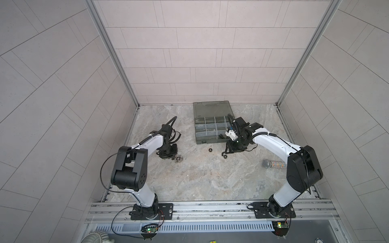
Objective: Sort the screws and nuts into containers
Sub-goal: 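Lower the left gripper and grasp the brass wing nut in the cluster, then carry the brass wing nut with the left gripper over the box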
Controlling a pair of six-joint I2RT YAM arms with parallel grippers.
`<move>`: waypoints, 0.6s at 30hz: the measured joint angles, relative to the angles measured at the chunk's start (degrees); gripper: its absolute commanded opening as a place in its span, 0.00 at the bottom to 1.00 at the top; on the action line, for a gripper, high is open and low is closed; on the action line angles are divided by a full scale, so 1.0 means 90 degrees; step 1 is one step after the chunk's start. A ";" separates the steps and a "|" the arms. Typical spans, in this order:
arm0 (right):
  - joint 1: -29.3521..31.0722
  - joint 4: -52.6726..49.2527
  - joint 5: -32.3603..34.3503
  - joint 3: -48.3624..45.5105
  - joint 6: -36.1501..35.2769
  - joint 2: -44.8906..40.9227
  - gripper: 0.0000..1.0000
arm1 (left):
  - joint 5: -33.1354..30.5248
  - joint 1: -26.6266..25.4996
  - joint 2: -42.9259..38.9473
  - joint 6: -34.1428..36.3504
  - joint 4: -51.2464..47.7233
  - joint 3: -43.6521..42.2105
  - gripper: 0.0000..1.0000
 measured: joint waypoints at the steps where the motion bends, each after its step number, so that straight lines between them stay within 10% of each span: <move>1: -0.0005 0.0000 0.0000 0.0000 0.0000 -0.0032 0.48 | 0.0000 -0.0024 0.0000 0.0000 -0.0022 0.0034 0.02; 18: -0.0158 -0.0124 -0.0022 -0.0002 -0.0017 -0.0342 0.48 | -0.0019 -0.0631 -0.0022 -0.0056 -0.0724 0.1688 0.00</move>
